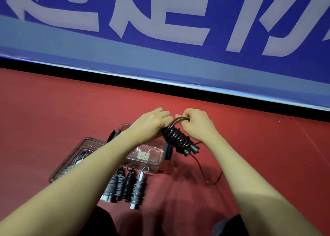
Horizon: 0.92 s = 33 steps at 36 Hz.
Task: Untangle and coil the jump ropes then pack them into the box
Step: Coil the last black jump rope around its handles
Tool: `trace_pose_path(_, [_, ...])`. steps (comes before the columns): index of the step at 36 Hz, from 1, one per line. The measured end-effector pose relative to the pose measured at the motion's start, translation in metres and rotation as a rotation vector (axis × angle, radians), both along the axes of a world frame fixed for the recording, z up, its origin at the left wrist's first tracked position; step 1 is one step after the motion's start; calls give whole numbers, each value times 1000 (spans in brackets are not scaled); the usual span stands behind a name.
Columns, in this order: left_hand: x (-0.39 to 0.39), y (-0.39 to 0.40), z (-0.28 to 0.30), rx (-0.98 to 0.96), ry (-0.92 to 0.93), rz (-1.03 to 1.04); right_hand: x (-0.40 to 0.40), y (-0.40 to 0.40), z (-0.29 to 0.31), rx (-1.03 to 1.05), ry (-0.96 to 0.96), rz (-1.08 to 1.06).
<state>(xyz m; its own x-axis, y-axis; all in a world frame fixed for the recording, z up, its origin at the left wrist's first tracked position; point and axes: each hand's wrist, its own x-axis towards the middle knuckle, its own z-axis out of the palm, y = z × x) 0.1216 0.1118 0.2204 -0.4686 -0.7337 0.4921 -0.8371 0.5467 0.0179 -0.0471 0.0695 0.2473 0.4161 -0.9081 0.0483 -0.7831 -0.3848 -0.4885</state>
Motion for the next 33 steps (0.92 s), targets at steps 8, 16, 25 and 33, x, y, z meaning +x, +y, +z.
trace_pose_path(8, [-11, 9, 12, 67, 440, 190, -4, 1, 3, 61, -104, 49])
trace_pose_path(16, [-23, 1, 20, 190, 819, 492, 10, 11, 0, -265, 177, 183])
trace_pose_path(25, [-18, -5, 5, 334, 532, 770, 17, 23, 3, -284, 143, 279])
trace_pose_path(33, [-11, -5, -2, 351, 177, 876, 18, 30, 13, -240, 135, 302])
